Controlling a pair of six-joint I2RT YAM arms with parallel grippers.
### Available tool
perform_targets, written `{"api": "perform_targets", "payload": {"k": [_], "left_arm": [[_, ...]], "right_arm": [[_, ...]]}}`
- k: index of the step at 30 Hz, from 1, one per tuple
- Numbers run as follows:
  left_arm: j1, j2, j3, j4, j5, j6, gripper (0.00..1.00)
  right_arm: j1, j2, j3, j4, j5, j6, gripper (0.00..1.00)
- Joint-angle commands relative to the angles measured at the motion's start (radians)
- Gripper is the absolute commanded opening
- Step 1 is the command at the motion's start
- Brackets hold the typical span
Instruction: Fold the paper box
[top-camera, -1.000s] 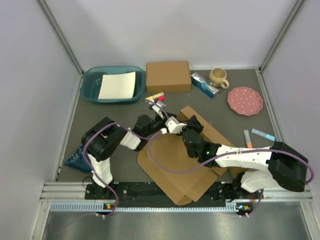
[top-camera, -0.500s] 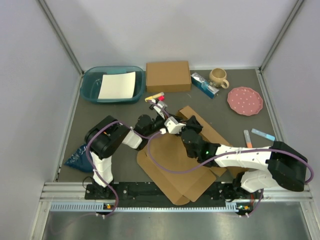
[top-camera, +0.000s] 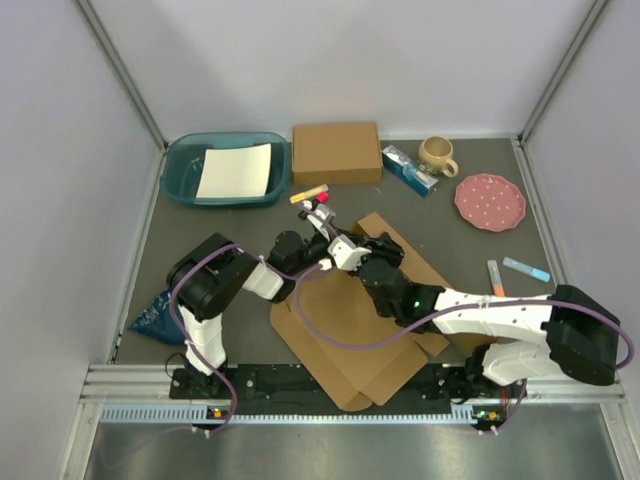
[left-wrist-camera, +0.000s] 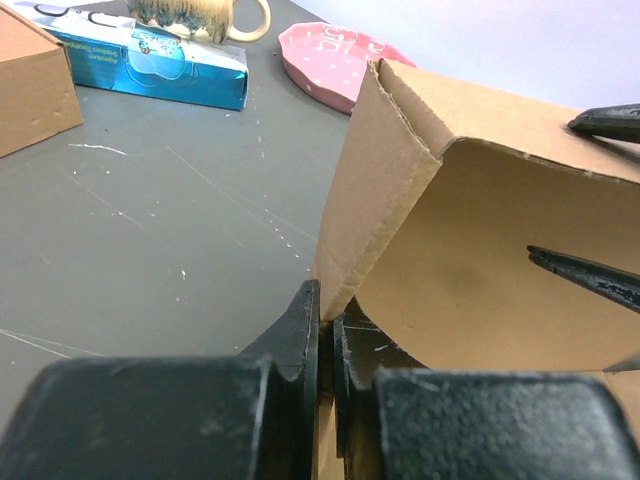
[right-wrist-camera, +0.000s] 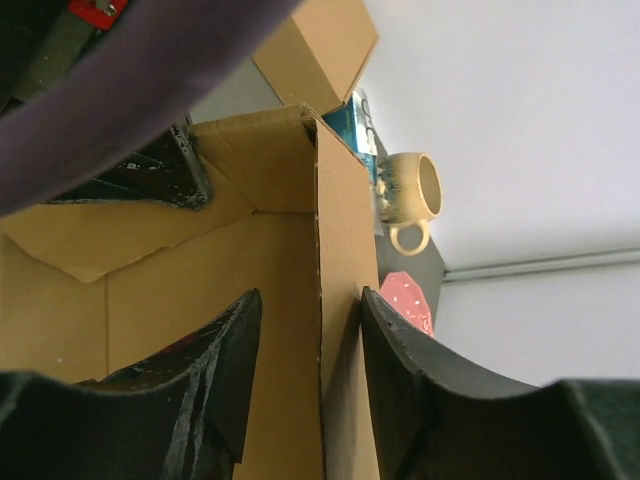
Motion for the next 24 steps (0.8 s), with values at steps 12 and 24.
{"api": "perform_targets", "payload": {"k": [12,24], "left_arm": [[-0.016,-0.088,-0.053,0.253,-0.063,0.026,0.01],[-0.022,-0.134,-0.082,0.225,-0.115,0.043,0.00]], "right_arm": [[0.029,-0.226,0.032,-0.218,-0.148,0.273,0.68],[0.023,-0.379,0.039,-0.279,-0.222,0.337,0.77]]}}
